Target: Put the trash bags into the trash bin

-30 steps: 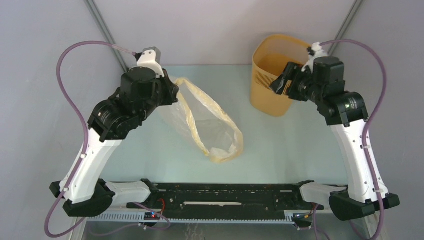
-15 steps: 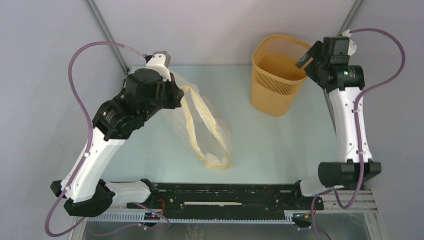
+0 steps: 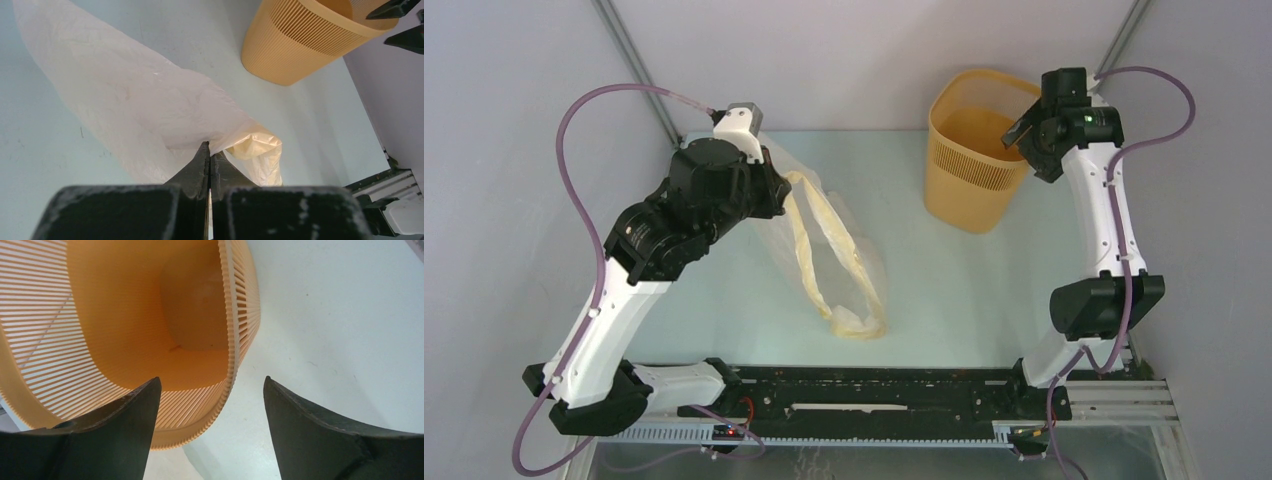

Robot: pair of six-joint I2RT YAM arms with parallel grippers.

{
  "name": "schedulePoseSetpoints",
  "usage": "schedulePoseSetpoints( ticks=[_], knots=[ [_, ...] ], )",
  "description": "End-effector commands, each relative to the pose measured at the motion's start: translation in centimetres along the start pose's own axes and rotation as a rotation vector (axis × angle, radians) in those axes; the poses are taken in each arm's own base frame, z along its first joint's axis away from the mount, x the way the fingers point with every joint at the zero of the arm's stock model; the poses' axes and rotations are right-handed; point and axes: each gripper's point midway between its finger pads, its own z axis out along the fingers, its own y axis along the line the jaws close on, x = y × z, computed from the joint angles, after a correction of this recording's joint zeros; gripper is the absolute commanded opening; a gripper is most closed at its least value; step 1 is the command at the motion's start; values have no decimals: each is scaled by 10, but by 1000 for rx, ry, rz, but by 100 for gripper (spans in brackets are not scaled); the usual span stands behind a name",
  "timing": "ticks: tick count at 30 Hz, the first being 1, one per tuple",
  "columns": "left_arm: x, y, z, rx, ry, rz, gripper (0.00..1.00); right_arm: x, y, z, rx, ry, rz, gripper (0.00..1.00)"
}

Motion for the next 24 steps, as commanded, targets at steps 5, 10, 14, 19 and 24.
schedulePoseSetpoints(
  ticks=[5,10,14,19,24],
  knots=[
    [-9,-4,-3,34,-36,11,0,21,0,1,25,17,14,64],
    [-9,-4,-4,35,-38,15,0,28,-1,-12,11,11,-9,54],
    [-9,-6,-3,44,-37,14,0,39,-10,-24,6,21,-47,48],
    [-9,-8,-1,50,-34,9,0,55,-21,-40,-20,56,-101,35],
    [-6,-12,1,69,-22,-5,0,57,-30,-60,-42,53,-140,21]
  ],
)
